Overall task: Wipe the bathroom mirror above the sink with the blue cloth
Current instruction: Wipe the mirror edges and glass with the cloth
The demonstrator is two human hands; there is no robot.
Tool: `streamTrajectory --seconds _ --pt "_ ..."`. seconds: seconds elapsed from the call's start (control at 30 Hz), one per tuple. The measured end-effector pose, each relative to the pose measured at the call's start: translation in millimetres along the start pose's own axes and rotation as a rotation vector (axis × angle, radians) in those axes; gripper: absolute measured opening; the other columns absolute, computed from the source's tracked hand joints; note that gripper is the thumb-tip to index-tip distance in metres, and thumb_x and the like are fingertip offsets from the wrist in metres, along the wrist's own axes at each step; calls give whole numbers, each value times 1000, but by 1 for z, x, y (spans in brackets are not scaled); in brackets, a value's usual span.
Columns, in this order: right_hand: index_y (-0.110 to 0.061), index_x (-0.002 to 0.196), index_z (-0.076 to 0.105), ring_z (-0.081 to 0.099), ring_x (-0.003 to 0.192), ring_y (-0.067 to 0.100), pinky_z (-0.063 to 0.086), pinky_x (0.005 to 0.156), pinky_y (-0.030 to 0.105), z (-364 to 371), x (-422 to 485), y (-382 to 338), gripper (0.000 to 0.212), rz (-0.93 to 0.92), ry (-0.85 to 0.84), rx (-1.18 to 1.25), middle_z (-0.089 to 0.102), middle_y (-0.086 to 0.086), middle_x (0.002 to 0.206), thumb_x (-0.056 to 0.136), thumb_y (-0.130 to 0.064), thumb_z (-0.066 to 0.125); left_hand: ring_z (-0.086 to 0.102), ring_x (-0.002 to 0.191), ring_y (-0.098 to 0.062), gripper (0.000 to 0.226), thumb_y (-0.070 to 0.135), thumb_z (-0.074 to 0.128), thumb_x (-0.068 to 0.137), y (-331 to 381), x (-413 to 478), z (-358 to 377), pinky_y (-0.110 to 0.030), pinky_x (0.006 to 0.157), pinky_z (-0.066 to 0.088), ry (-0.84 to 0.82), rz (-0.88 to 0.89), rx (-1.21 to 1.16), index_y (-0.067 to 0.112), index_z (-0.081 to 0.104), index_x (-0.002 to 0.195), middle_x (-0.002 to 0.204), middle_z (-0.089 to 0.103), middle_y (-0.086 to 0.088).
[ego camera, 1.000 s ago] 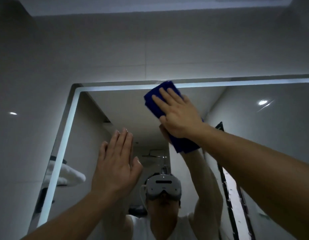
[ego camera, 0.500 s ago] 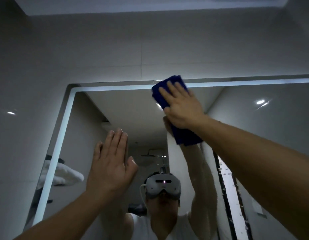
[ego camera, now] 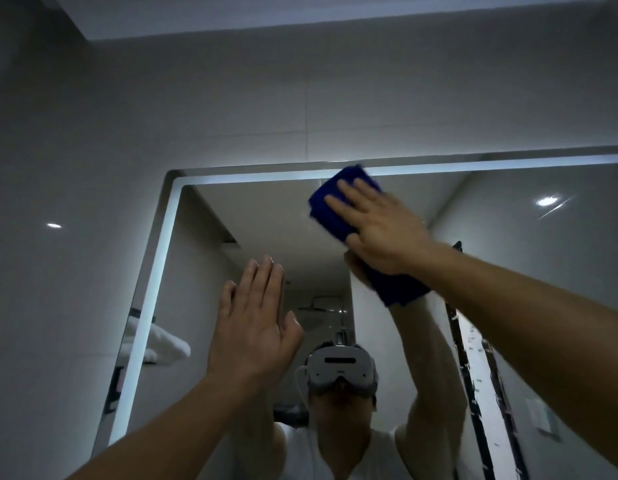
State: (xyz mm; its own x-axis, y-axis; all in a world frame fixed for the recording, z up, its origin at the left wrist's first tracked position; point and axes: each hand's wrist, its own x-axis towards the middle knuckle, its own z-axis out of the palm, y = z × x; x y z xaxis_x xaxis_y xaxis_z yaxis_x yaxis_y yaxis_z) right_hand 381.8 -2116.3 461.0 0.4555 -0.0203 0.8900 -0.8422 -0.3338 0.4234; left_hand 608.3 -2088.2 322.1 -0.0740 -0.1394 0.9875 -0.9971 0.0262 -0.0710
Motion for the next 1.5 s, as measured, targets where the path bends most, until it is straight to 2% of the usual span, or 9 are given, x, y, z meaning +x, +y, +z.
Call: streamTrajectory --seconds 0.17,0.43,0.6,0.67,0.9,1.03,1.2,1.43,1.5 --pt "-25 158 0 -7 152 25 4 122 49 -8 -5 34 70 389 2 103 -8 4 166 100 -33 38 -11 152 -9 76 52 12 91 0 1 0 -43 124 -1 7 8 3 20 8 160 167 -1 2" --pt "-32 156 6 -6 152 20 5 122 50 29 -128 -38 69 -118 -75 39 -2 0 164 92 -45 30 7 153 -21 70 39 33 92 8 -8 -4 -47 123 10 144 38 -48 11 22 156 165 14 -9" --pt "-25 158 3 -5 152 25 4 122 50 9 -89 -5 70 463 21 87 -3 6 166 94 -38 27 26 147 -30 62 34 38 90 3 -10 0 -50 119 22 218 86 -112 6 42 145 156 33 -14" --pt "-23 158 1 -7 152 26 2 122 51 15 -97 -28 71 524 53 119 -5 7 166 94 -36 28 32 142 -32 58 33 39 89 2 -11 1 -49 117 23 237 88 -111 6 48 139 151 39 -16" --pt "-26 156 20 5 152 25 5 120 48 48 -193 -93 72 114 18 73 14 6 164 88 -39 39 46 119 -32 35 26 39 90 10 -11 -8 -46 104 29 240 85 -68 7 59 113 126 54 -16" --pt "-32 156 -1 -14 151 19 -1 123 48 28 -149 -45 71 263 -66 80 -9 1 165 94 -42 30 44 124 -31 43 27 39 90 27 -39 -14 -47 110 28 197 32 -148 5 56 123 134 49 -15" --pt "-23 159 9 -2 152 25 1 123 50 30 -143 -66 72 495 76 129 2 7 166 91 -34 31 29 147 -27 57 33 39 93 40 -106 9 -55 118 23 39 103 -132 4 46 142 152 40 -13" --pt "-28 156 12 5 153 24 13 120 53 50 -237 -79 76 34 -2 20 10 5 165 89 -40 45 15 153 -24 70 40 36 92 39 -129 28 -55 119 18 -63 132 20 7 29 154 164 21 -8" --pt "-30 156 12 4 152 24 12 121 51 39 -213 -46 72 96 -38 -2 10 4 165 91 -40 42 15 152 -25 71 40 36 92 40 -129 28 -56 118 19 -70 123 34 7 30 154 164 21 -9"
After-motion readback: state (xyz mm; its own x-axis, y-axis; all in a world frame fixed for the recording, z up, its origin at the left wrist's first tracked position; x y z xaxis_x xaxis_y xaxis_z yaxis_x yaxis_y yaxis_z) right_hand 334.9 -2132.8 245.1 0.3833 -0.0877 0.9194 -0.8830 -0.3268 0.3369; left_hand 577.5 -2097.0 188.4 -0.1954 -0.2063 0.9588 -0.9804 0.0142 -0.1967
